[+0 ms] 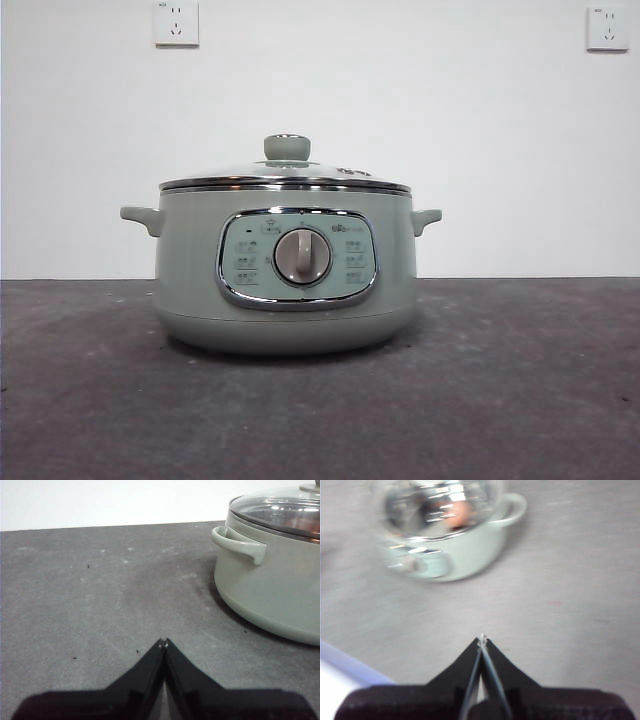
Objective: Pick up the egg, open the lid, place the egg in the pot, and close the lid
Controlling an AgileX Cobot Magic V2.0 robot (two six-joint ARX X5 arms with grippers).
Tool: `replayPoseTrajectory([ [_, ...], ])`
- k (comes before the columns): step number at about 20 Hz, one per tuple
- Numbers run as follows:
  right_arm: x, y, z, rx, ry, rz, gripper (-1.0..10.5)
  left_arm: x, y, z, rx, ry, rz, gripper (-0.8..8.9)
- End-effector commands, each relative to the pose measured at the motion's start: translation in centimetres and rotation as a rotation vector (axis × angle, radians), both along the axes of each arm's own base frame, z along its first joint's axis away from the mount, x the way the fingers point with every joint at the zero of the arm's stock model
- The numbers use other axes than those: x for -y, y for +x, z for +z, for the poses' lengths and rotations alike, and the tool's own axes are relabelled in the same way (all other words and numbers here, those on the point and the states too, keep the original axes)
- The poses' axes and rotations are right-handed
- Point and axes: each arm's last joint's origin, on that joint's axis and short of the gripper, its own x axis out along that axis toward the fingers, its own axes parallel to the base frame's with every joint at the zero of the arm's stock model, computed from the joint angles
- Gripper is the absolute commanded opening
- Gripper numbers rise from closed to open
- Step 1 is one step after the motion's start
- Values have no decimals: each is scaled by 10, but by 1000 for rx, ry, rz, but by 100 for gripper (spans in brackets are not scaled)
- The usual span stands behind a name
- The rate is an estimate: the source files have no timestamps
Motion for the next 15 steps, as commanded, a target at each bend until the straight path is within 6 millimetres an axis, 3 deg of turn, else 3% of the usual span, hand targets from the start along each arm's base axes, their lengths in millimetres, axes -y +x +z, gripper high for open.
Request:
replayPoseTrajectory([
  [1, 11, -2, 0, 50, -35, -108, 1, 0, 1, -3, -10, -7, 4, -3],
  [5, 30, -14, 8, 245, 32, -274, 1, 0, 1, -4, -15, -6, 4, -3],
  [8, 36, -18, -3, 495, 58, -307, 1, 0, 1, -4, -16, -6, 4, -3],
  [11, 38, -13, -45, 625, 89, -308, 1, 0, 1, -4, -16, -6, 4, -3],
  [15, 39, 3, -99, 655, 100, -345, 1, 0, 1, -4, -16, -6, 4, -3],
])
